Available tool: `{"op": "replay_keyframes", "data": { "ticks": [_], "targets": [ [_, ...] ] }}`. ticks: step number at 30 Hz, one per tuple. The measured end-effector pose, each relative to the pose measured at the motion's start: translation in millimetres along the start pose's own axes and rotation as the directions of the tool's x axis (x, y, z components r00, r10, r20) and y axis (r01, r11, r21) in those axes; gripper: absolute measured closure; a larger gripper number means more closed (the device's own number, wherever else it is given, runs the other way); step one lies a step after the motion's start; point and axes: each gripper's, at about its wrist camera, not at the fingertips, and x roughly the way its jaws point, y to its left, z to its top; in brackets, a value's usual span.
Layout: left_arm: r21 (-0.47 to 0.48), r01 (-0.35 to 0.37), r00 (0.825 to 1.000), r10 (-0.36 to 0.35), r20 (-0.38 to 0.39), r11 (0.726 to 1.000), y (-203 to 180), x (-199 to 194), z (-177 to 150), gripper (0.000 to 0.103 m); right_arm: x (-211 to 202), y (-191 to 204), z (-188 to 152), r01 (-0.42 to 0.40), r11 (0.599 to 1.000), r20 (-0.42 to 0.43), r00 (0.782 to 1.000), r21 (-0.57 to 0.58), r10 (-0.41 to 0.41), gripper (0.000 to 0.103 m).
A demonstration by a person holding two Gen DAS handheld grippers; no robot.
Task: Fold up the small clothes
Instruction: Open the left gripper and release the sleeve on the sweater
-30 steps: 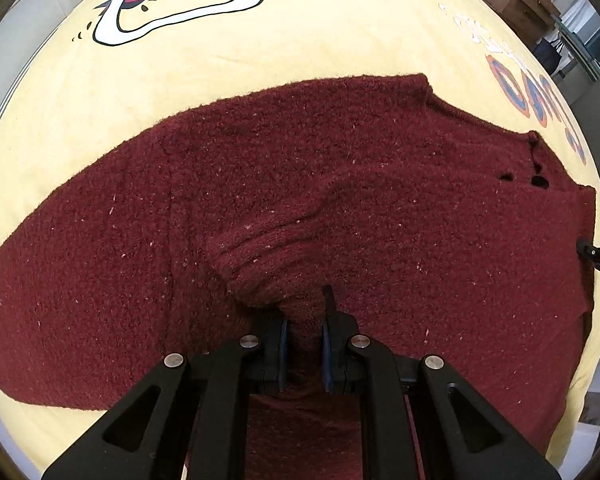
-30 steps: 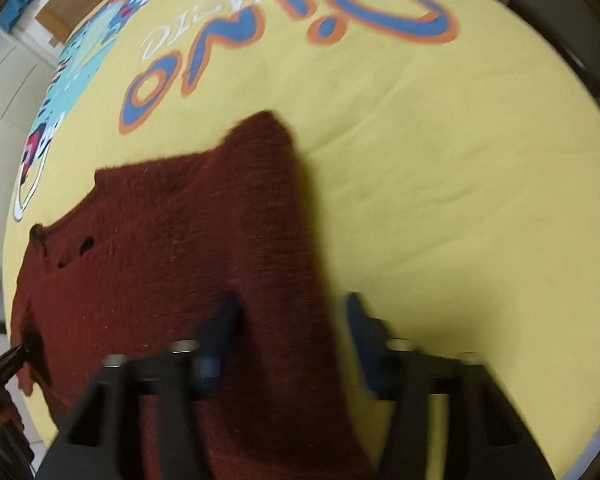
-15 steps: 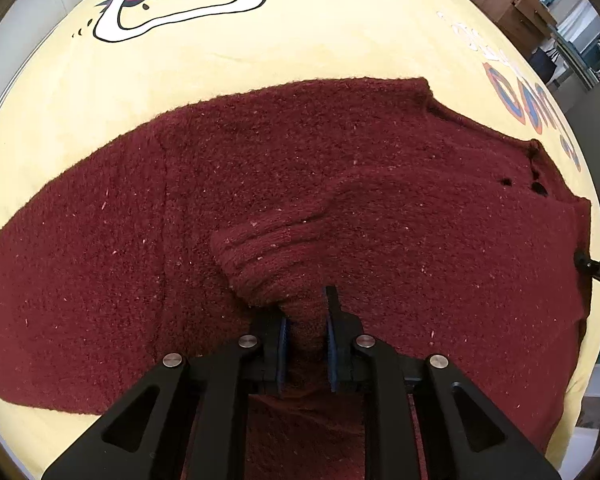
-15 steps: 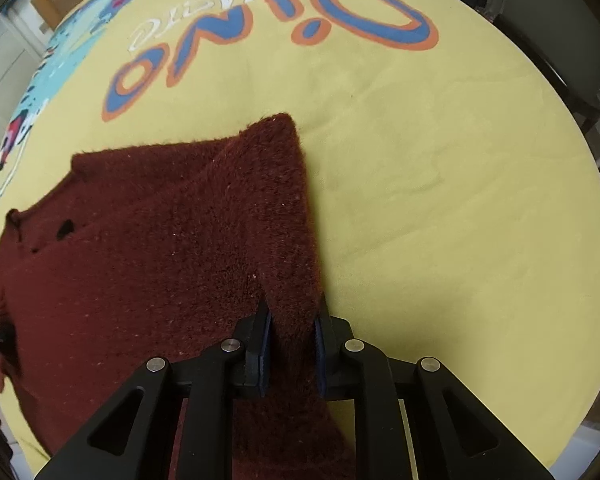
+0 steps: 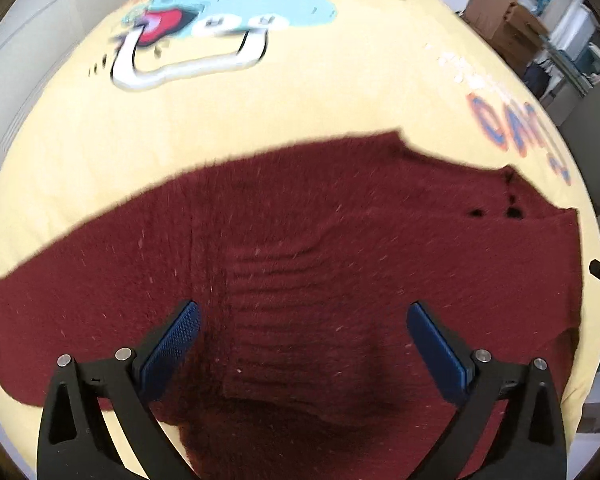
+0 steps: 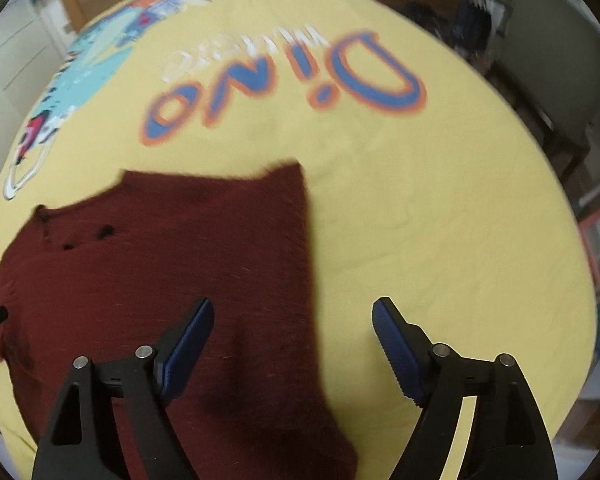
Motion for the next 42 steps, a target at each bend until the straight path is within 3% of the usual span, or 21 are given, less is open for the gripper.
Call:
{"op": "replay_keyframes", "data": {
  "ticks": [2, 4, 8, 11, 17, 20, 23, 28, 31, 34, 42],
  "targets": [
    [0.048, -0.006, 0.997, 0.003, 0.072, 0.999, -11, -17, 1, 0.001, -18, 17, 1, -0.018, 0.999, 0.048, 0.999, -0.040, 0.020, 0.013],
    [0.088, -0.010, 0.991, -0.002, 0.133, 0.996, -23, -29, 1, 0.001, -37, 39, 0, -0.040, 0.995, 0.103, 0.993, -0.088, 0.049, 0.001],
    [0.120, 0.014, 0.979, -0.038, 0.201, 0.993, -42, -39, -9, 0.001, -58, 92, -9, -0.040, 0.979, 0.207, 0.975, -0.200, 0.082, 0.000],
    [0.120, 0.016, 0.980, -0.039, 0.196, 0.993, -51, -30, -15, 0.001, -60, 129, -27, -0.044, 0.961, 0.229, 0.967, -0.274, 0.109, 0.000],
    [0.150, -0.015, 0.993, -0.003, 0.121, 0.989, -62, 15, -32, 0.001, -12, 163, -62, -0.075, 0.948, 0.156, 0.980, -0.309, 0.128, 0.000],
    [0.149, -0.037, 0.998, 0.027, 0.063, 0.988, -51, 41, -51, 0.001, 17, 164, -81, -0.060, 0.943, 0.118, 0.988, -0.328, 0.104, 0.000],
    [0.153, -0.030, 0.996, 0.017, 0.083, 0.988, -42, 43, -58, 0.001, 36, 149, -88, -0.021, 0.944, 0.086, 0.995, -0.331, 0.052, 0.000],
    [0.157, -0.018, 0.997, 0.006, 0.074, 0.987, -36, 44, -61, 0.001, 39, 100, -85, -0.048, 0.976, 0.093, 0.993, -0.212, 0.069, 0.000],
    [0.148, -0.016, 0.999, 0.009, 0.050, 0.989, -37, 47, -61, 0.001, 39, 81, -86, -0.040, 0.986, 0.097, 0.994, -0.164, 0.057, 0.000],
    [0.141, -0.039, 0.998, 0.030, 0.062, 0.989, -40, 48, -62, 0.001, 41, 73, -94, -0.081, 0.985, 0.084, 0.992, -0.149, 0.094, 0.000],
    [0.126, -0.088, 0.992, 0.075, 0.104, 0.988, -47, 48, -67, 0.001, 47, 89, -114, 0.010, 0.966, 0.119, 0.993, -0.258, 0.021, 0.000]
  ]
}}
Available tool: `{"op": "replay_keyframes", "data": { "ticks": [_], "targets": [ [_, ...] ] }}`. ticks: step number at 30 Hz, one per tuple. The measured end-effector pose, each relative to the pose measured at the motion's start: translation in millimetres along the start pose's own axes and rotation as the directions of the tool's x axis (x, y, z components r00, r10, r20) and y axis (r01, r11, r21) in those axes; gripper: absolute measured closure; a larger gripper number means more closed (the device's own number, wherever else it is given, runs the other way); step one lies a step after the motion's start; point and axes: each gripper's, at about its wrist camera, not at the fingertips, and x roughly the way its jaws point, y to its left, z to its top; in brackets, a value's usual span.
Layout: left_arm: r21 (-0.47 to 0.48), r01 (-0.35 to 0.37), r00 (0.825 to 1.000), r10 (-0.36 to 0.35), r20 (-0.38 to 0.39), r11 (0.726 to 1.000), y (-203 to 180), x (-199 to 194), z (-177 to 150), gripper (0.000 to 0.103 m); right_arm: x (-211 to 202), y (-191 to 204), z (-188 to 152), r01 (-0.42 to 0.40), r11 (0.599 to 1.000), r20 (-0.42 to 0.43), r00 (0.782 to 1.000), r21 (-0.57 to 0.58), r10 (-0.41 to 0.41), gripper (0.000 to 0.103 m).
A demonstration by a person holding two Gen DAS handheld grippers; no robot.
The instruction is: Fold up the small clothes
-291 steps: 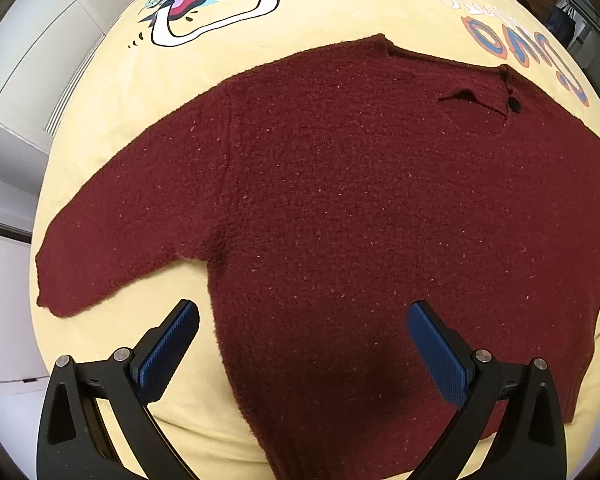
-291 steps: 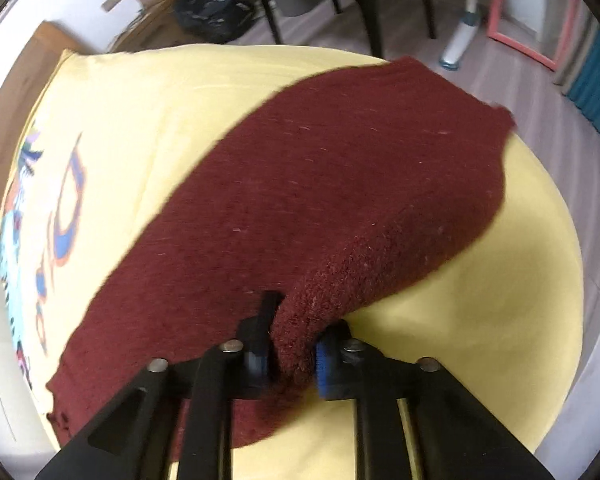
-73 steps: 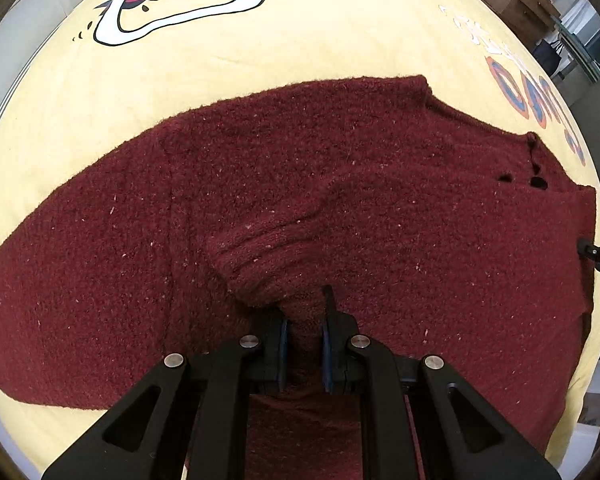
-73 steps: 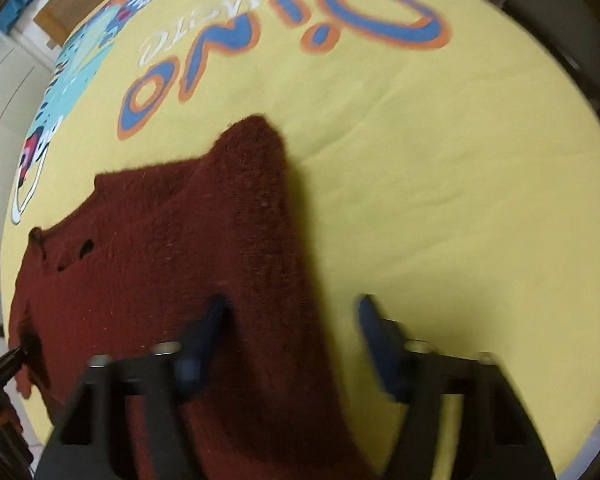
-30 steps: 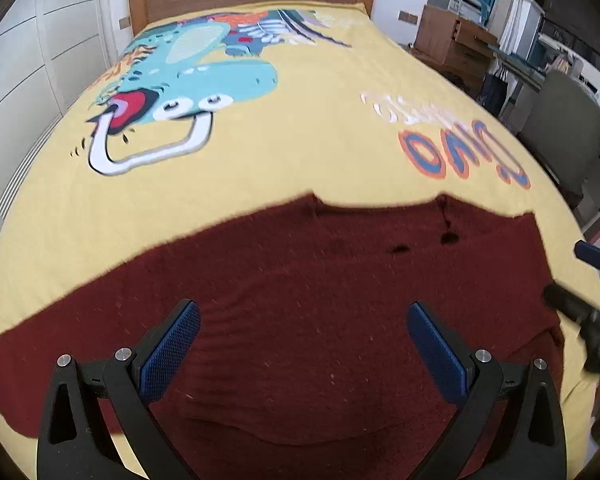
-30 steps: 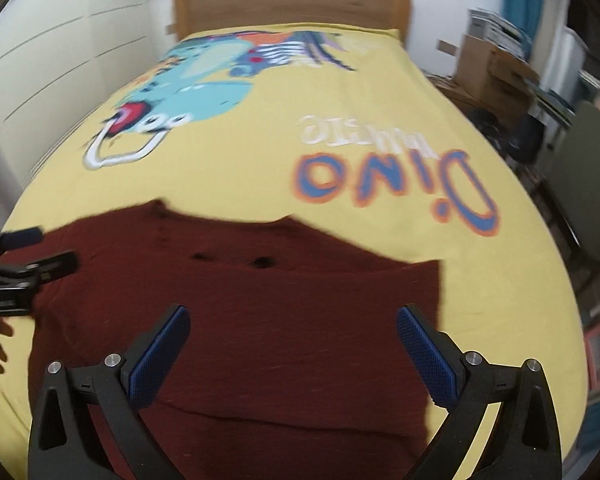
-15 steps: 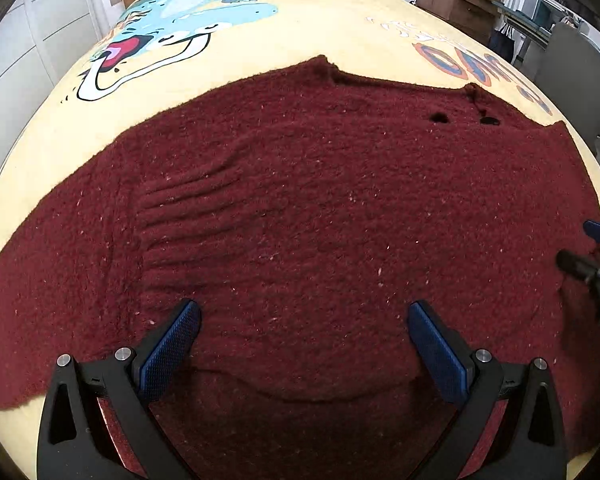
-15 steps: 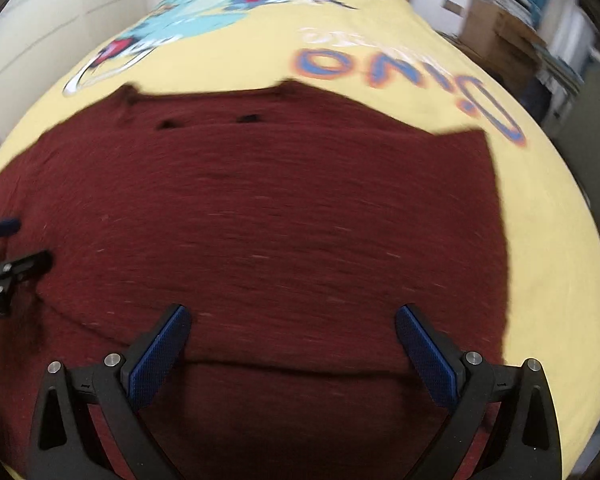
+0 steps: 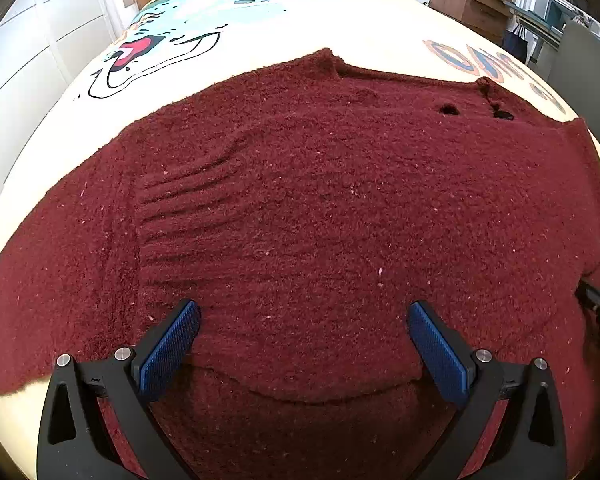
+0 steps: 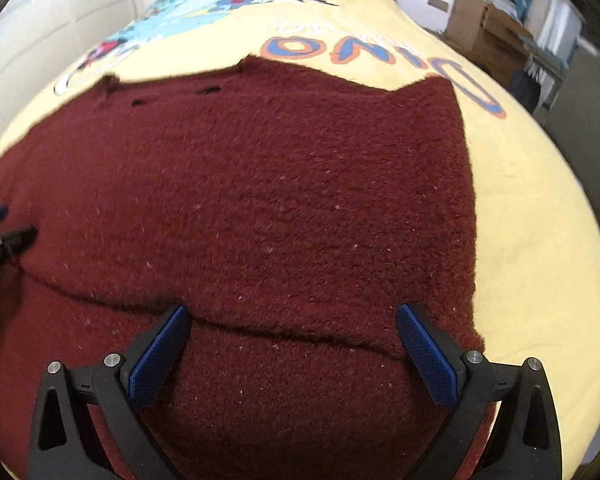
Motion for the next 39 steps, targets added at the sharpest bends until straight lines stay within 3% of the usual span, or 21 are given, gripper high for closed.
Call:
{"op": "replay_keyframes", "data": {
  "ticks": [8, 14, 20, 26, 29, 36, 39],
  "targets": [
    [-0.001, 0.013, 1.000, -0.013, 0.019, 1.000, -3, -13, -5, 0.001, -11, 6, 6, 0.049, 0.999, -0.041, 0.998, -0.008, -0.049, 0.000],
    [-0.118, 0.077, 0.994, -0.066, 0.091, 0.990, 21, -52, 2, 0.001, -43, -2, -3, 0.020, 0.997, -0.037, 0.999, 0.078, -0.017, 0.000],
    [-0.237, -0.023, 0.992, 0.052, 0.117, 0.971, 78, -97, 7, 0.001, -75, -22, -17, -0.003, 0.979, 0.013, 1.000, 0.204, 0.000, 0.000],
    [-0.380, -0.125, 0.986, 0.156, 0.054, 0.917, 150, -132, -15, 0.001, -96, -27, -13, -0.007, 0.972, 0.039, 0.999, 0.236, -0.002, 0.000],
    [-0.451, -0.145, 0.985, 0.170, 0.016, 0.881, 184, -141, -34, 0.001, -105, -30, -13, 0.003, 0.974, 0.042, 0.999, 0.228, -0.012, 0.000],
    [-0.598, -0.210, 0.977, 0.192, -0.096, 0.773, 264, -142, -84, 0.001, -115, -40, -13, 0.008, 0.967, 0.038, 0.999, 0.255, -0.018, 0.000],
    [-0.672, -0.222, 0.975, 0.168, -0.145, 0.707, 297, -133, -107, 0.001, -118, -46, -17, 0.010, 0.965, 0.018, 1.000, 0.263, -0.015, 0.000]
  ]
}}
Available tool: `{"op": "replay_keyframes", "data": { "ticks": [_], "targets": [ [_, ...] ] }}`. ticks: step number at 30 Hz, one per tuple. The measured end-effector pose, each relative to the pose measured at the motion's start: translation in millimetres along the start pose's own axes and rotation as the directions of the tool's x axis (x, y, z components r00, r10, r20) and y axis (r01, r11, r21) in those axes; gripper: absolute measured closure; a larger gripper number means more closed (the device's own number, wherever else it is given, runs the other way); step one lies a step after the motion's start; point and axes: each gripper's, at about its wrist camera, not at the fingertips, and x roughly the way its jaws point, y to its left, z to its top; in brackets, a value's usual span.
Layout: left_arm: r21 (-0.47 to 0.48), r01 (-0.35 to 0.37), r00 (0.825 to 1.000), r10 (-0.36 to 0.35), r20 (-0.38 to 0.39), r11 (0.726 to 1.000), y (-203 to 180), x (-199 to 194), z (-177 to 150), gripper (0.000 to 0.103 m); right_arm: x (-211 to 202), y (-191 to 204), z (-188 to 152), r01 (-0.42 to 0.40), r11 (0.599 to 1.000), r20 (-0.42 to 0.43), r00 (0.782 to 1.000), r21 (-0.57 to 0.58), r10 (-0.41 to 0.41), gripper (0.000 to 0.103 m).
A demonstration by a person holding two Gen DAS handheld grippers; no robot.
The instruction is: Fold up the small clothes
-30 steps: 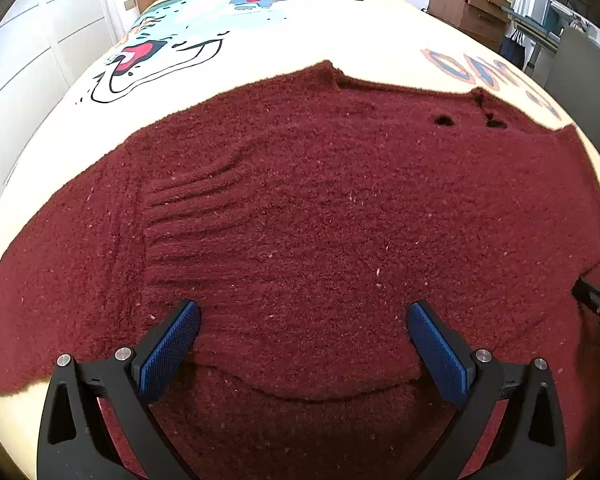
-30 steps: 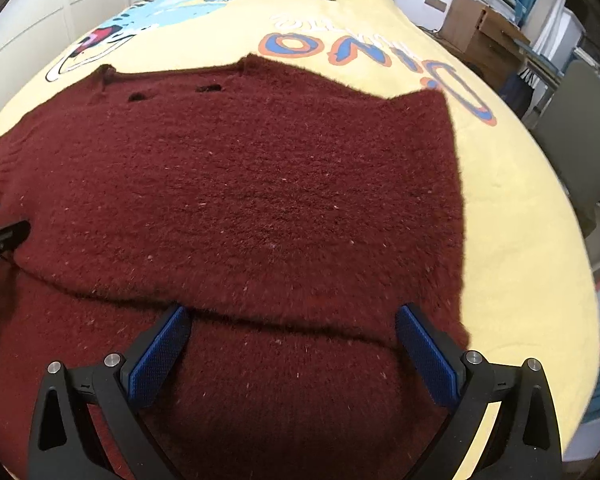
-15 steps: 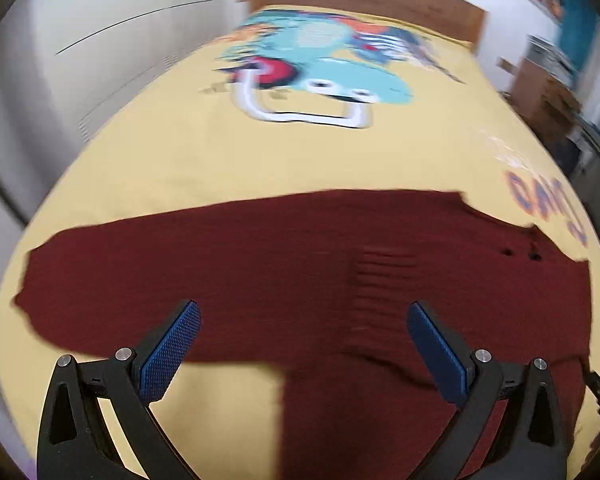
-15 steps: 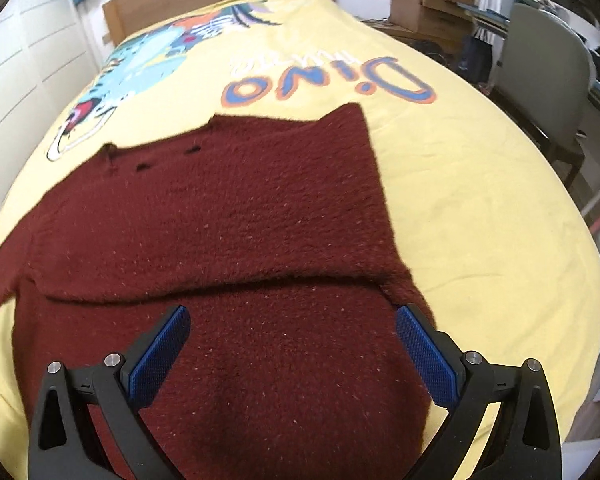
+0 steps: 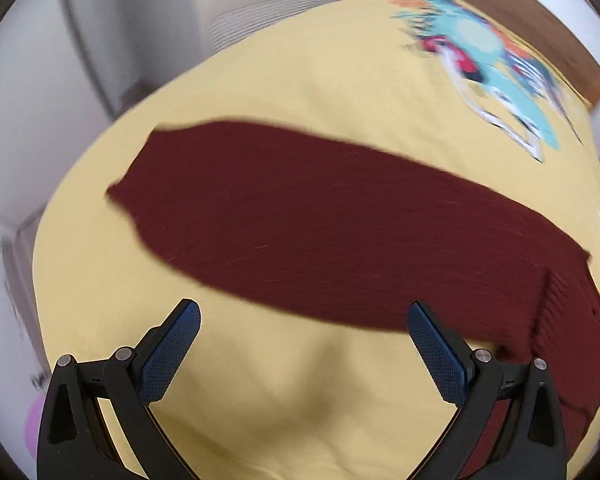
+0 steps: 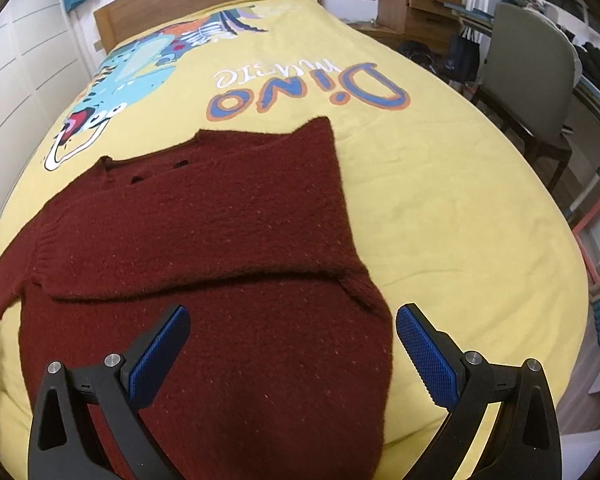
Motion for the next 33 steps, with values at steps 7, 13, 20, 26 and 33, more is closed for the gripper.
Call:
{"op": "replay_keyframes", "data": {
  "ticks": [7, 13, 20, 26, 33],
  "targets": [
    [-0.142, -0.013, 0.999, 0.007, -0.047, 0.990, 37, 16, 18, 0.001, -12, -22, -2, 0.056, 0.998, -0.016, 0.998, 0.030, -0.055, 0.000],
    [-0.167, 0.015, 0.994, -0.032, -0.103, 0.986, 44, 44, 24, 0.002, -11, -33, -15, 0.070, 0.996, -0.049, 0.997, 0.061, -0.067, 0.000],
    [-0.195, 0.020, 0.995, -0.038, -0.089, 0.981, 60, 50, 19, 0.015, -13, -42, -17, 0.082, 0.994, -0.067, 0.995, 0.068, -0.078, 0.000],
    [-0.211, 0.032, 0.993, -0.055, -0.104, 0.977, 62, 57, 31, 0.044, -13, -40, -14, 0.084, 0.994, -0.064, 0.995, 0.070, -0.079, 0.000],
    [-0.183, 0.079, 0.987, -0.103, -0.127, 0.980, 43, 62, 44, 0.095, -16, -31, -14, 0.056, 0.997, -0.047, 0.997, 0.052, -0.054, 0.000]
  ]
}}
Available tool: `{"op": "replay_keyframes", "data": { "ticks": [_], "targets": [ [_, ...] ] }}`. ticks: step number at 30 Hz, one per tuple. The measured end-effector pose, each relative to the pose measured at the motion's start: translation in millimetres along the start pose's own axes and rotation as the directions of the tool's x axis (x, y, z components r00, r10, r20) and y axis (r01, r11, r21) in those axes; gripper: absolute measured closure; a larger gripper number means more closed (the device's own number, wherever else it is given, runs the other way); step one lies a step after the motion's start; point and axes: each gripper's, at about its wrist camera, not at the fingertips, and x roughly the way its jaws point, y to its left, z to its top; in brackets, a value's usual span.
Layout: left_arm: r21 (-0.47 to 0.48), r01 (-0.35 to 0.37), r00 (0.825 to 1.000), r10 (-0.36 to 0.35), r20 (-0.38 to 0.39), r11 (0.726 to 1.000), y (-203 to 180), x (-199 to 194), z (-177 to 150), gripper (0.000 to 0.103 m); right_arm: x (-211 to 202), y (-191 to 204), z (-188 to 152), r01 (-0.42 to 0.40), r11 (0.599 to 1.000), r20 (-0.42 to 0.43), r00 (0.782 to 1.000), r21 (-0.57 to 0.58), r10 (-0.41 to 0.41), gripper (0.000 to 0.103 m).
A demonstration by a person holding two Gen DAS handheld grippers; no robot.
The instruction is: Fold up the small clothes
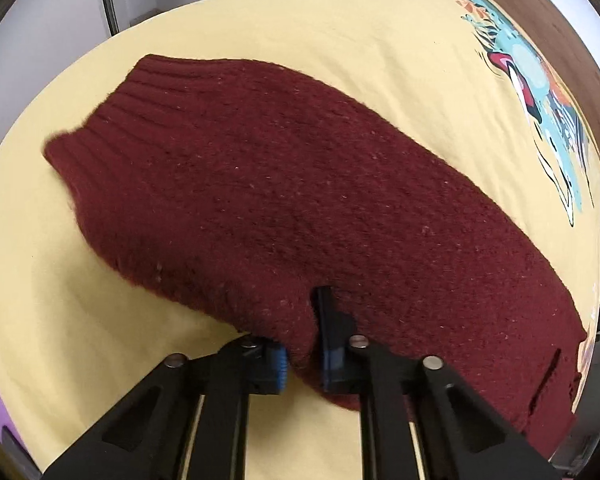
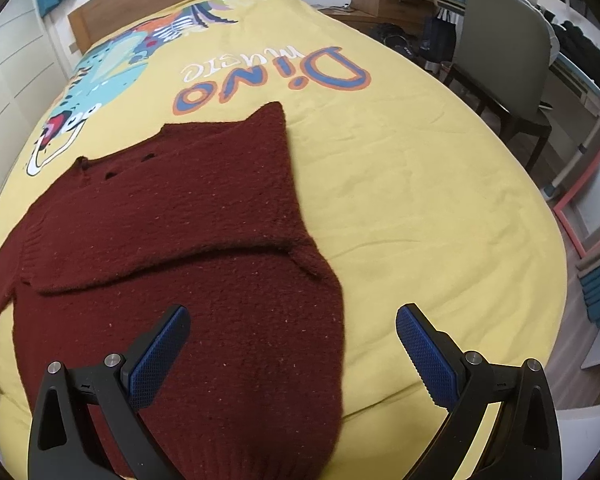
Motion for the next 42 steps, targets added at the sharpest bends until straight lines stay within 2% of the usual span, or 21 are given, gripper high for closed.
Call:
{"op": "replay_keyframes", "data": {
  "ticks": [4, 6, 10, 13, 17, 22, 26, 30, 33, 35, 37, 40, 42],
  "targets": [
    [0.124, -0.050, 0.998, 0.046, 0.034, 0.991, -32, -14, 5, 0.096, 3, 0, 1, -0.015, 1.000, -0.005, 1.000, 0.003, 0.015, 0.000],
    [0.179, -0.047, 0.997, 0.037, 0.061, 0.983, -45, -31, 0, 0.096, 4, -1, 3, -0.012, 1.000, -0.002, 1.000, 0.001, 0.012, 0.000],
    [0.311, -0.011, 0.995, -0.020, 0.096, 0.950, -89, -67, -3, 0.096, 6, 0, 10, -0.030, 0.999, 0.012, 0.999, 0.015, 0.029, 0.000],
    [0.370, 0.041, 0.990, -0.087, 0.109, 0.928, -121, -93, -9, 0.096, 7, 5, 20, -0.056, 0.998, 0.027, 0.998, 0.016, 0.055, 0.000],
    [0.457, 0.062, 0.982, -0.137, 0.132, 0.887, -167, -115, -29, 0.097, 2, 18, 36, -0.060, 0.998, 0.058, 0.996, -0.028, 0.061, 0.000],
    [0.558, 0.093, 0.977, -0.183, 0.107, 0.824, -221, -119, -72, 0.097, -3, 30, 57, -0.074, 0.996, 0.092, 0.993, -0.053, 0.078, 0.000],
    [0.636, 0.133, 0.974, -0.219, 0.058, 0.760, -287, -104, -93, 0.097, -2, 39, 67, -0.090, 0.993, 0.095, 0.991, -0.071, 0.096, 0.000],
    [0.709, 0.185, 0.962, -0.273, 0.012, 0.681, -351, -95, -123, 0.097, 0, 45, 74, -0.101, 0.990, 0.095, 0.989, -0.095, 0.110, 0.000],
    [0.767, 0.176, 0.955, -0.296, 0.019, 0.618, -388, -90, -154, 0.097, 1, 46, 76, -0.117, 0.989, 0.102, 0.987, -0.092, 0.126, 0.000],
    [0.787, 0.185, 0.955, -0.297, -0.003, 0.588, -406, -76, -174, 0.097, 2, 45, 75, -0.123, 0.989, 0.106, 0.986, -0.085, 0.131, 0.000],
    [0.797, 0.191, 0.961, -0.276, -0.032, 0.573, -421, -54, -192, 0.097, 7, 43, 72, -0.123, 0.989, 0.094, 0.987, -0.080, 0.130, 0.000],
    [0.839, 0.136, 0.976, -0.219, -0.021, 0.527, -434, -21, -225, 0.097, 15, 40, 67, -0.121, 0.990, 0.068, 0.990, -0.073, 0.126, 0.000],
    [0.848, 0.135, 0.980, -0.195, -0.038, 0.513, -435, -6, -245, 0.097, 19, 38, 61, -0.106, 0.992, 0.061, 0.992, -0.069, 0.111, 0.000]
  ]
}}
